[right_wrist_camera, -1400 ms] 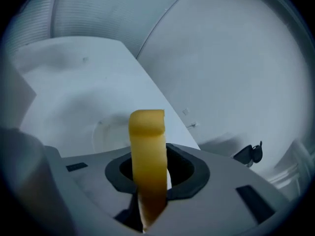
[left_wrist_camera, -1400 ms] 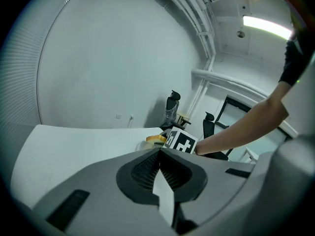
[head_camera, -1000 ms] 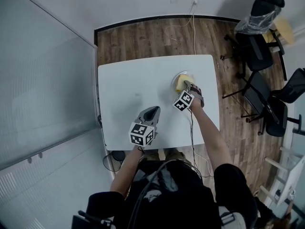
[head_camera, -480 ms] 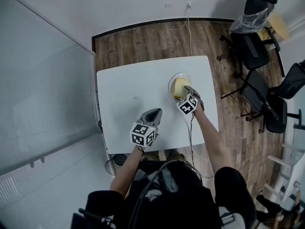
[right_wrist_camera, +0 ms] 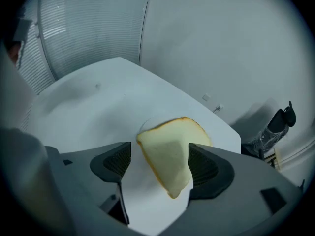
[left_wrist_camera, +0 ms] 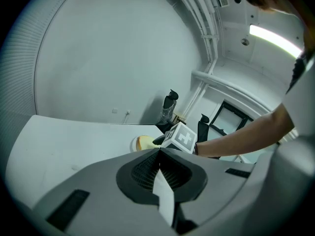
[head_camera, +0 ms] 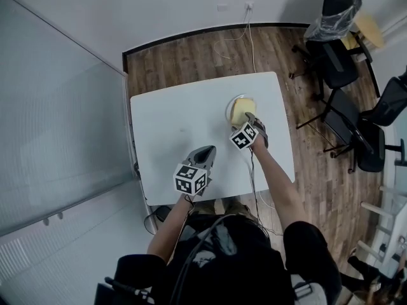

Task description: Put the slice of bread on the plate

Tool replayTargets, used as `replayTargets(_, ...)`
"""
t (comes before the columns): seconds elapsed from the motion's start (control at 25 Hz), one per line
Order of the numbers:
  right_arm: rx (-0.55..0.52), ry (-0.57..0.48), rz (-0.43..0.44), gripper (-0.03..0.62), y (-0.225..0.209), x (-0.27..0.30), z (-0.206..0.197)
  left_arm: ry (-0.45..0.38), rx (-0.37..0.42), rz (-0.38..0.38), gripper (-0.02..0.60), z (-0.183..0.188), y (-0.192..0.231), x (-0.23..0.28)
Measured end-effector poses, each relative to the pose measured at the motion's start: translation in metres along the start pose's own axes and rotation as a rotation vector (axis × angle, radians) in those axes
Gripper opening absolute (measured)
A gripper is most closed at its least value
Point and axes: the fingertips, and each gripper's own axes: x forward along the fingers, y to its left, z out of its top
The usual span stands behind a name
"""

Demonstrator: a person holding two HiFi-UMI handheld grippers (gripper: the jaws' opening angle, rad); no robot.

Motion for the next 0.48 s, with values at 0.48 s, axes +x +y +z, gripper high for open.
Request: replayTargets(0.48, 0.581, -0.474, -0.045, 0.124, -0.006, -0.189, -0.022, -0.102, 0.070, -0.034, 0.002, 0.039, -0.012, -0.020)
